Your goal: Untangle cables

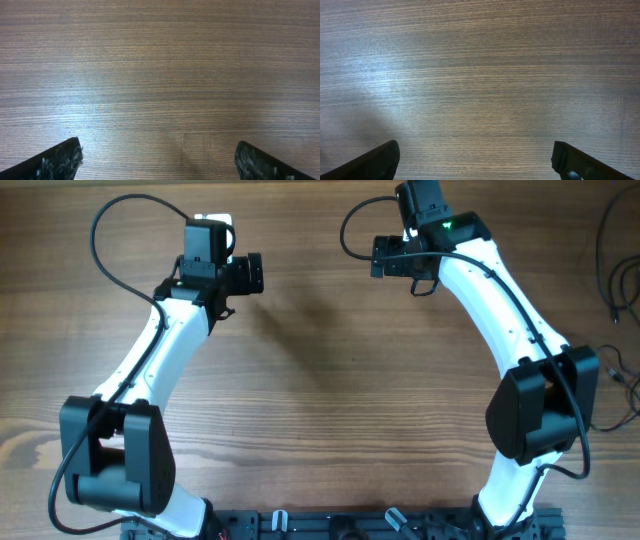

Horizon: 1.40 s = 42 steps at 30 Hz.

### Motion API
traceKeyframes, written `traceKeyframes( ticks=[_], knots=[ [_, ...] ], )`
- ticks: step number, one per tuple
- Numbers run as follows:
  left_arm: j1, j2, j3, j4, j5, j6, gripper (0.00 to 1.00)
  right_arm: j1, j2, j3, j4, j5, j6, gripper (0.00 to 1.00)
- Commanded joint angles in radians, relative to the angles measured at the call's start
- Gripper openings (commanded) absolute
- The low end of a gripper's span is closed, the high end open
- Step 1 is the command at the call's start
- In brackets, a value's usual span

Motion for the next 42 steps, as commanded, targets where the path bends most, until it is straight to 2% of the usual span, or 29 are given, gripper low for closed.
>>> traceKeyframes(
  ticks=[1,15,22,28,35,41,42],
  knots=[
    [-0.005,0.011,0.015,0.003,-0.013,-0.006,1.0,0.002,0.007,-0.005,0.004,-0.013,0.013,1.0],
    [-0.004,0.011,0.015,0.004,-0.013,-0.006,1.0,0.002,0.007,-0.005,0.007,-0.013,0.013,1.0],
    [-0.005,-0.081,-0.03,0.049,-0.013,-0.032,1.0,0.002,0.007,-0.005,0.007,-0.013,0.013,1.0],
    [-0.005,-0.235,-0.278,0.253,-0.013,-0.089,1.0,0.002,0.007,-0.005,0.007,-0.013,0.013,1.0],
    [-0.005,-0.471,-0.548,0.412,-0.016,-0.164,1.0,0.002,0.007,-0.005,0.007,-0.013,0.013,1.0],
    [-0.002,-0.709,-0.855,0.667,-0.017,-0.215,1.0,0.002,0.007,-0.005,0.007,-0.013,0.013,1.0],
    [-0.002,-0.816,-0.964,0.729,-0.017,-0.216,1.0,0.002,0.007,-0.005,0.007,-0.013,0.013,1.0]
  ],
)
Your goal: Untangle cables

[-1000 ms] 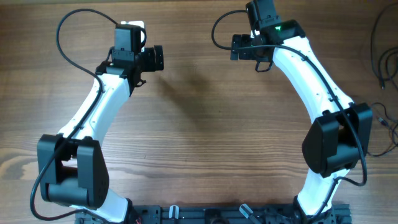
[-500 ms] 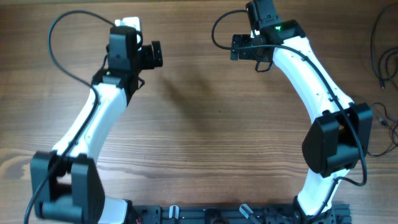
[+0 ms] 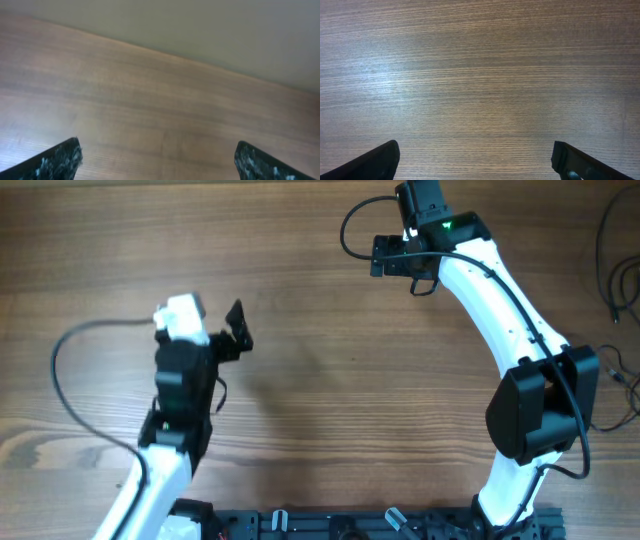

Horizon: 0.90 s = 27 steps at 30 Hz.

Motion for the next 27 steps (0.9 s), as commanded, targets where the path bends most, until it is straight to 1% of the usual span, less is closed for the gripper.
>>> traceKeyframes(
  ticks=[1,6,8,12,22,27],
  knots=[
    [-0.002,-0.16,-0.165,0.08,-0.01,-0.035,1.0,0.002,0.007,-0.004,0.004,-0.012,0.007,1.0],
    [0.0,-0.401,-0.278,0.032,-0.029,-0.035,1.0,0.002,0.007,-0.004,0.004,-0.012,0.007,1.0],
    [0.01,-0.458,-0.307,0.021,-0.027,-0.035,1.0,0.002,0.007,-0.004,0.004,-0.012,0.007,1.0],
    [0.014,-0.502,-0.327,-0.007,-0.024,-0.046,1.0,0.002,0.007,-0.004,0.004,-0.012,0.007,1.0],
    [0.048,-0.665,-0.332,-0.169,-0.025,-0.046,1.0,0.002,0.007,-0.004,0.004,-0.012,0.007,1.0],
    [0.048,-0.729,-0.333,-0.192,-0.024,-0.046,1.0,0.002,0.007,-0.004,0.004,-0.013,0.007,1.0]
  ],
)
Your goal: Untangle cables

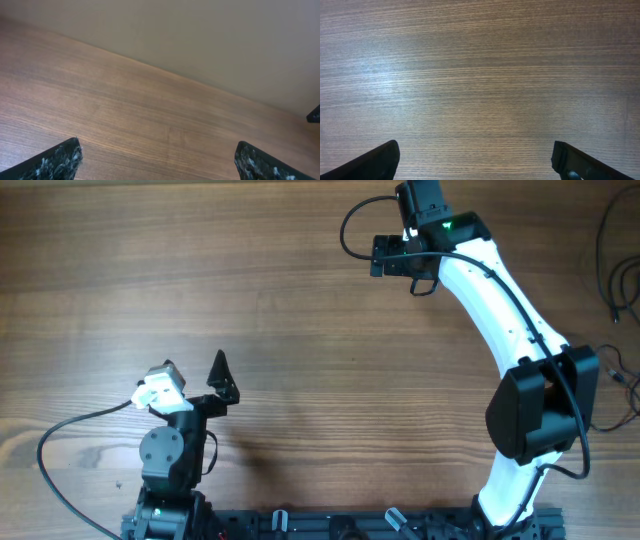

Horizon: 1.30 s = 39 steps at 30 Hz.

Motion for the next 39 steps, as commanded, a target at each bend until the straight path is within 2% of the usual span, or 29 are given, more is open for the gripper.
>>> traceKeyframes(
  ticks=[1,6,14,19,28,33,39],
  knots=[
    [0.006,-0.053,-0.01,-0.018,-0.013,-0.006,1.0,0.002,0.006,-0.003,0.0,-0.006,0.007,1.0],
    [0.007,-0.132,-0.01,-0.099,-0.013,-0.006,1.0,0.002,0.006,-0.003,0.0,-0.006,0.007,1.0],
    [0.01,-0.216,-0.024,-0.108,-0.013,-0.006,1.0,0.002,0.006,-0.003,0.0,-0.006,0.007,1.0],
    [0.022,-0.303,-0.087,-0.134,0.01,-0.051,1.0,0.002,0.006,-0.003,0.0,-0.006,0.006,1.0],
    [0.023,-0.356,-0.087,-0.146,0.006,-0.051,1.0,0.002,0.006,-0.003,0.0,-0.006,0.007,1.0],
    [0.022,-0.356,-0.087,-0.104,0.005,-0.05,1.0,0.002,0.006,-0.003,0.0,-0.006,0.007,1.0],
    [0.026,-0.356,-0.087,-0.164,-0.015,-0.047,1.0,0.002,0.006,-0.003,0.0,-0.006,0.006,1.0]
  ],
)
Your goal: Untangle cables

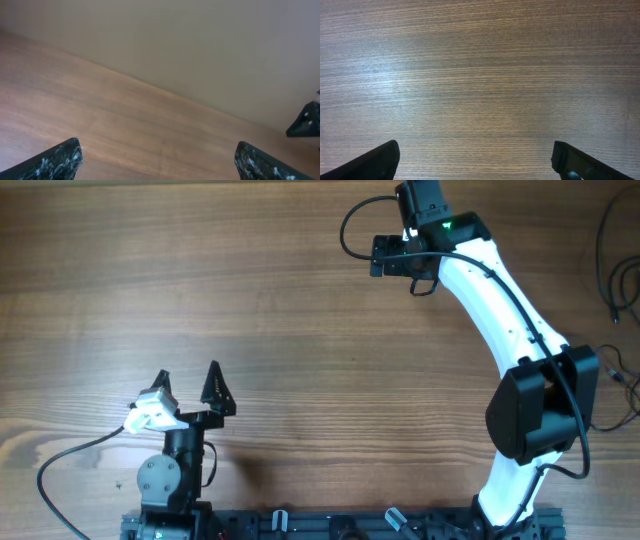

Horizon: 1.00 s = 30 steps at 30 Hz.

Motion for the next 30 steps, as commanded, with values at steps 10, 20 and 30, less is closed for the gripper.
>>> traceKeyframes(
  ticks=[10,20,30],
  knots=[
    [0.03,-0.011,-0.005,-0.071,0.01,0.087,1.0,0.002,0.006,-0.003,0.0,-0.006,0.007,1.0],
    [0.03,-0.011,-0.005,-0.066,-0.027,0.135,1.0,0.002,0.006,-0.003,0.001,-0.006,0.007,1.0],
    [0.03,-0.011,-0.005,-0.065,-0.027,0.288,1.0,0.002,0.006,-0.003,0.024,-0.006,0.007,1.0]
  ],
)
